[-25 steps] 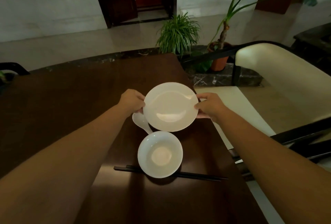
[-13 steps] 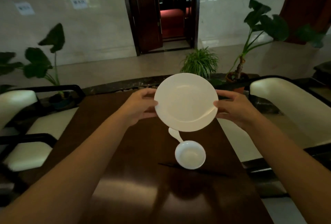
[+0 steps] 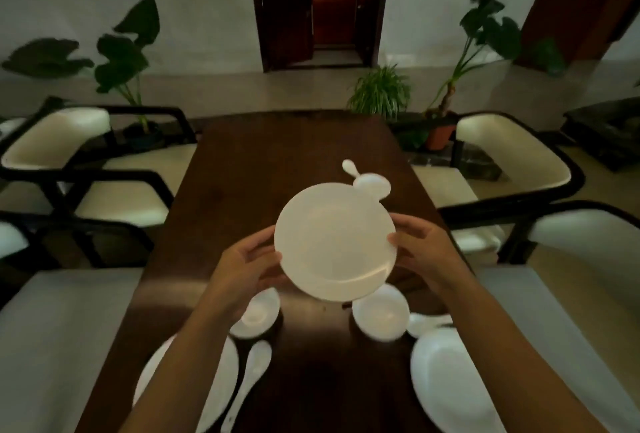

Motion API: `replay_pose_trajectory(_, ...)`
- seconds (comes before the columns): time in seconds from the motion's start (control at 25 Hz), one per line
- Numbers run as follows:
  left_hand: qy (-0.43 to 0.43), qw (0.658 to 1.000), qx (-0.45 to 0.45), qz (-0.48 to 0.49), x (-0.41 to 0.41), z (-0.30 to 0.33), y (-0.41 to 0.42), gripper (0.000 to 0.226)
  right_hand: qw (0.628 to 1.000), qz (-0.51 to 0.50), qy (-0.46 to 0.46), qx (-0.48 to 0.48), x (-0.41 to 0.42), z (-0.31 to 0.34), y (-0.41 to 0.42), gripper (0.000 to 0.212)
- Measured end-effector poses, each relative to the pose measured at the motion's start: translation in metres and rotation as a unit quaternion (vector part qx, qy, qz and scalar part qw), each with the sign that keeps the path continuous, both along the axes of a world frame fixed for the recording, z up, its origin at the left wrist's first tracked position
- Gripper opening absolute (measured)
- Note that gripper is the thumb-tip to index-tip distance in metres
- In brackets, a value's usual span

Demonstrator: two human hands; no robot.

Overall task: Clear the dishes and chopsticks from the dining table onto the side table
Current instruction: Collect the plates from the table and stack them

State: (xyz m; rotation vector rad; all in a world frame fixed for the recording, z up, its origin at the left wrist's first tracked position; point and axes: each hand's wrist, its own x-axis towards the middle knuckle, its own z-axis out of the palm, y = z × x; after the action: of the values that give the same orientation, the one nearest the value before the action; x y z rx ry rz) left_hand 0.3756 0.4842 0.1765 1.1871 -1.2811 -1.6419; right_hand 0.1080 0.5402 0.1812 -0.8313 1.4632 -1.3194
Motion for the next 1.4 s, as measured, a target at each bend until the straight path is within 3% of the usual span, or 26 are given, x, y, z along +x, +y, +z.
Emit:
replay_pose_trajectory(0.12,-0.023,0.999,0.029,0.026,0.023,-0.038,0.055,0.038,0.999,0.003,0.024,0.034,0.031,-0.033,0.051,0.041)
replay_pose_trajectory(0.32,-0.038,0.992,0.117,0.038,0.048,-0.103,0.118,0.038,0.992,-0.007,0.032,0.124,0.063,-0.105,0.111,0.042)
replay_pose_trajectory(0.6,-0.047,0.967,0.238,0.076,0.041,-0.167,0.164,0.041,0.983,-0.011,0.033,0.182,0.066,-0.172,0.14,0.041)
replay_pose_trajectory(1.0,-0.064,0.96,0.248,0.112,0.033,-0.195,0.176,0.044,0.971,0.015,0.078,0.226,0.06,-0.202,0.136,0.032)
replay_pose_trajectory(1.2,-0.105,0.969,0.196,0.107,0.031,-0.198,0.178,0.049,0.948,0.03,0.216,0.233,0.043,-0.193,0.15,0.023)
replay_pose_trajectory(1.32,-0.115,0.97,0.179,0.116,0.025,-0.201,0.183,0.049,0.934,-0.11,0.274,0.201,0.005,-0.178,0.181,0.021)
replay_pose_trajectory(1.4,-0.131,0.971,0.158,0.126,0.023,-0.206,0.185,0.049,0.894,-0.177,0.363,0.194,-0.026,-0.172,0.203,0.025)
